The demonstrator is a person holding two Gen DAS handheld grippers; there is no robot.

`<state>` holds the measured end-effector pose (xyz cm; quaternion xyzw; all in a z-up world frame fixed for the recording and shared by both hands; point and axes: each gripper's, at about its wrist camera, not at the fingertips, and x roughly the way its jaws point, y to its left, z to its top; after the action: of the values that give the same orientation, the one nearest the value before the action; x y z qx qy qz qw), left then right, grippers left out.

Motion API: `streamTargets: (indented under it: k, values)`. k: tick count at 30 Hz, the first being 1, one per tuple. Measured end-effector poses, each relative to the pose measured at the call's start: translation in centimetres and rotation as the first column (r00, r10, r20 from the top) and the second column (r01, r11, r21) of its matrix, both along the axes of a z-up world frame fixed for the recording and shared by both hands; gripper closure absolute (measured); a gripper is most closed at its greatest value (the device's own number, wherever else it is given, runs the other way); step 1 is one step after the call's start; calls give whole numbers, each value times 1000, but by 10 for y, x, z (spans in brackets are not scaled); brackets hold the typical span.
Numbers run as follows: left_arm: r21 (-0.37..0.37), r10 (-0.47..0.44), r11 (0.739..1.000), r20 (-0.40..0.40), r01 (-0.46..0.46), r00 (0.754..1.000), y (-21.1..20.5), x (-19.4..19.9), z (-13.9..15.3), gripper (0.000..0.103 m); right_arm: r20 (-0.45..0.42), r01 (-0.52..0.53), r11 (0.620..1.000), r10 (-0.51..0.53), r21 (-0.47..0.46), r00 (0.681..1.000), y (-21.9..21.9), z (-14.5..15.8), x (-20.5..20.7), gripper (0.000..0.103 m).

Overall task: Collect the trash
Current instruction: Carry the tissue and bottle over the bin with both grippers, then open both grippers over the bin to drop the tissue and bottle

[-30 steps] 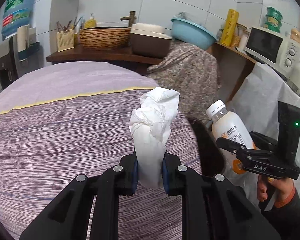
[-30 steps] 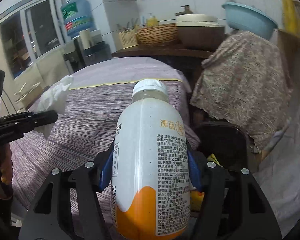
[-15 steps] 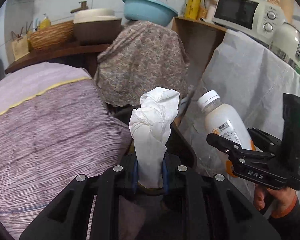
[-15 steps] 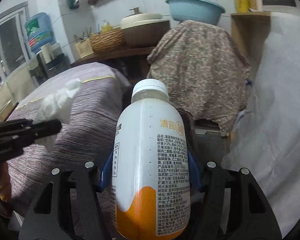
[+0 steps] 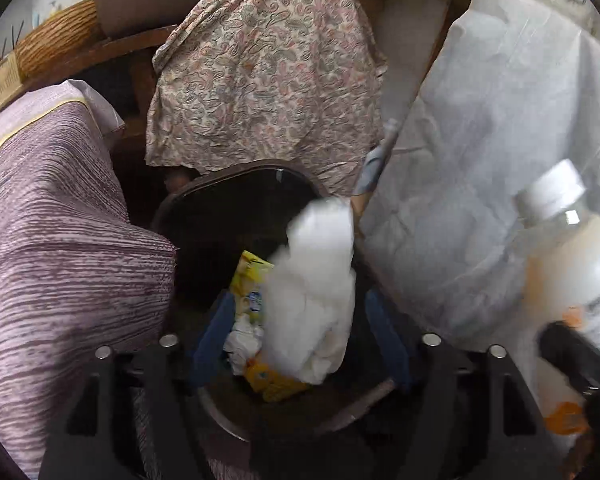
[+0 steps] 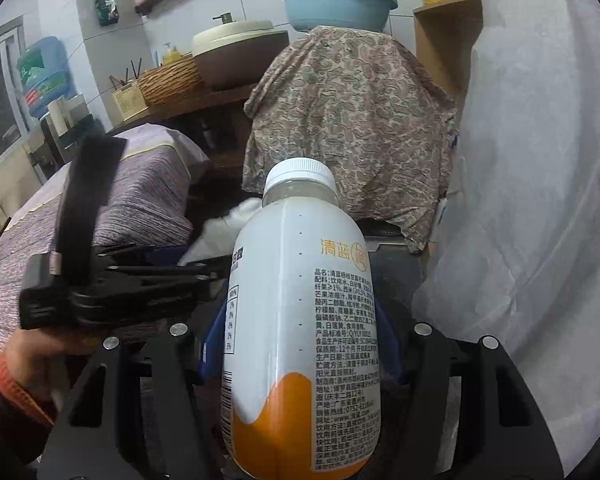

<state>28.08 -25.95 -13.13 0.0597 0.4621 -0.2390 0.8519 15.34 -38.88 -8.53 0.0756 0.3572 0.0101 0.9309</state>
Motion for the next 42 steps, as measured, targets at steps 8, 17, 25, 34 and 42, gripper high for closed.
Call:
streamTargets:
  k: [8,17,25,34,42]
  values:
    - [15,8,1000,49,-9,999,3,-20,13,24,-16,39,999,-39,0,999,-17,-11,1,41]
    - [-87,82,994,134,-71,988,36,-53,62,13,-30,45,999,-45,-7,999,-17,-21,17,41]
    - [-159,141,982,260,-102,955,72,-83,112,6,-55,-19,1000,19,-1,998,8,-33,44,41]
    - [-169,231,967,255,-192,939,116,-86,122,6,-105,-96,995,97,7,990,44,-67,93,41]
    - [-158,259,961,244,-225,934,128,-84,118,6,-150,-101,995,98,-8,984,66,-107,144,32]
